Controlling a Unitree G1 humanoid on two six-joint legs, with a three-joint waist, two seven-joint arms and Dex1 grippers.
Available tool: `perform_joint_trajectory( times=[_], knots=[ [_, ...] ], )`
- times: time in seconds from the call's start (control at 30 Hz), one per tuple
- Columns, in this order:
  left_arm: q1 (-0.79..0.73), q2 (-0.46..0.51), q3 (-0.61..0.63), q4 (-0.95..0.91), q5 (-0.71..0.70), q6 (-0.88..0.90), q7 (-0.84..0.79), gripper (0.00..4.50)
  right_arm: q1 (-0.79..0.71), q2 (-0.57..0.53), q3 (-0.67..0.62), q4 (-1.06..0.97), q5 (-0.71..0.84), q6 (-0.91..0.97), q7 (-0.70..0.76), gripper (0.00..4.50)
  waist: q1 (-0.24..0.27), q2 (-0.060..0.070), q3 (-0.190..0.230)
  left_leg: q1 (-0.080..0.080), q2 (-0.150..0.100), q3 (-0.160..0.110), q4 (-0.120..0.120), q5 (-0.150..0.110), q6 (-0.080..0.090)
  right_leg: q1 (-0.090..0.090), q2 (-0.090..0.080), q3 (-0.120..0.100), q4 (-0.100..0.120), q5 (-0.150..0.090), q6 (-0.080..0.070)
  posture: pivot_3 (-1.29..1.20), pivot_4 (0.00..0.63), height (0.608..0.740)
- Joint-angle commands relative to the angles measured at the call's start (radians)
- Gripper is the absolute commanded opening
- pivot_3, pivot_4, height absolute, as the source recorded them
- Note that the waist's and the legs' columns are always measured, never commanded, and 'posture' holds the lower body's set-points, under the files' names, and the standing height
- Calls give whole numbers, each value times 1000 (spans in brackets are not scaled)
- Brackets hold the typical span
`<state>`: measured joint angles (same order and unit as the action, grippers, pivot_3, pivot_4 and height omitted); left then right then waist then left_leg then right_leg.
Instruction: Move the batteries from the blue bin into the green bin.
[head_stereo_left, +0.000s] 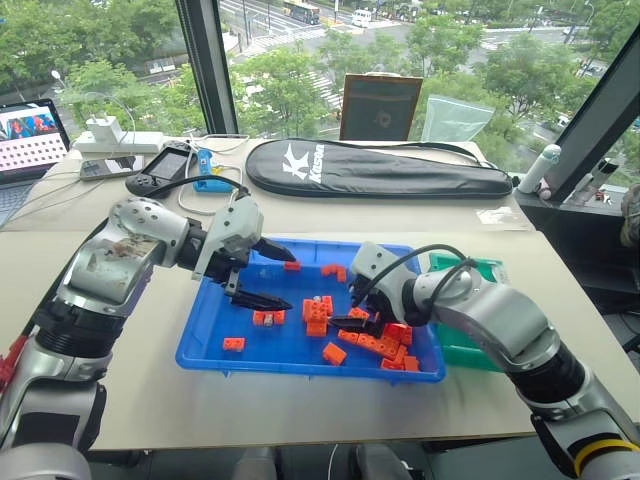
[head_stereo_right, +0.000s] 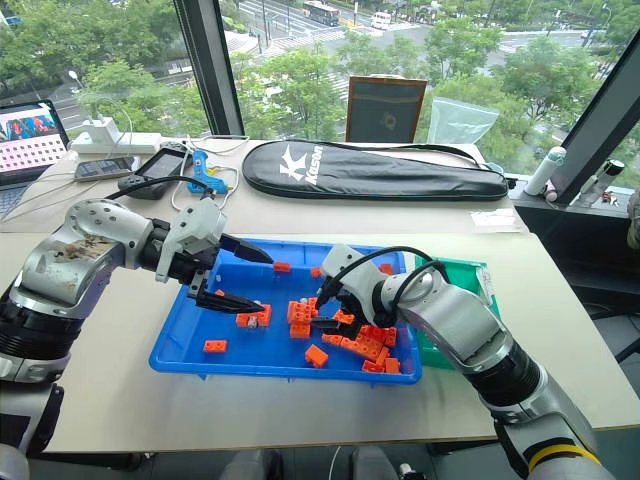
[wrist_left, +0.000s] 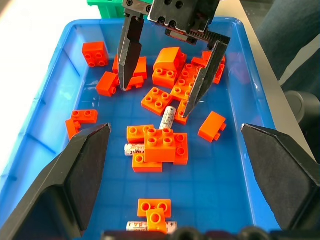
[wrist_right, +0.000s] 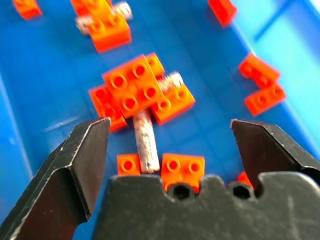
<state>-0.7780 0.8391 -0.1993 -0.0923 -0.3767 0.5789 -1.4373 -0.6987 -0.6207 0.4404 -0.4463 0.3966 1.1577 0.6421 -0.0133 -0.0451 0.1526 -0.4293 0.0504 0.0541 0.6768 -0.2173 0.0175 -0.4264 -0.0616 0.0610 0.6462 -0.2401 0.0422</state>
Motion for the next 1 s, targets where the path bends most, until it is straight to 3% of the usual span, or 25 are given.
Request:
perform_joint_trajectory(
  times=[0.03, 0.13, 0.27, 0.8, 0.83, 0.87, 1.0],
  knots=[
    [-11, 10, 13, -12, 8, -23, 4, 4500, -11, -10, 49, 4, -18, -32, 42, 4473, 0, 0, 0, 0, 0, 0, 0, 0, 0, 0, 0, 0, 0, 0, 0, 0, 150, 740],
    [-7, 13, 17, -21, 3, -17, 4, 4500, -23, 9, 62, 33, -30, -45, 46, 3796, -1, 0, 0, 0, 0, 0, 0, 0, 0, 0, 0, 0, 0, 0, 0, 0, 150, 740],
    [-7, 19, 20, -21, 3, -13, 2, 4500, -33, 23, 68, 63, -52, -61, 51, 2456, -1, 0, 0, 0, 0, 0, 0, 0, 0, 0, 0, 0, 0, 0, 0, 0, 150, 740],
    [-11, -1, 38, -32, -37, 16, 19, 4500, -51, 59, 132, 210, -153, -122, 87, 2456, 0, 0, 0, 0, 0, 0, 0, 0, 0, 0, 0, 0, 0, 0, 0, 0, 150, 740],
    [-14, -1, 37, -32, -38, 17, 20, 4500, -50, 65, 135, 215, -159, -130, 90, 1942, 0, 0, 0, 0, 0, 0, 0, 0, 0, 0, 0, 0, 0, 0, 0, 0, 150, 740],
    [-15, 0, 37, -31, -39, 18, 20, 4500, -50, 70, 137, 215, -161, -132, 93, 1874, -1, 0, 0, 0, 0, 0, 0, 0, 0, 0, 0, 0, 0, 0, 0, 0, 150, 740],
    [-19, -3, 34, -24, -37, 13, 20, 4500, -58, 59, 141, 187, -167, -122, 120, 418, -1, 0, 0, 0, 0, 0, 0, 0, 0, -1, 1, 0, 1, 0, 0, 0, 150, 740]
  ],
)
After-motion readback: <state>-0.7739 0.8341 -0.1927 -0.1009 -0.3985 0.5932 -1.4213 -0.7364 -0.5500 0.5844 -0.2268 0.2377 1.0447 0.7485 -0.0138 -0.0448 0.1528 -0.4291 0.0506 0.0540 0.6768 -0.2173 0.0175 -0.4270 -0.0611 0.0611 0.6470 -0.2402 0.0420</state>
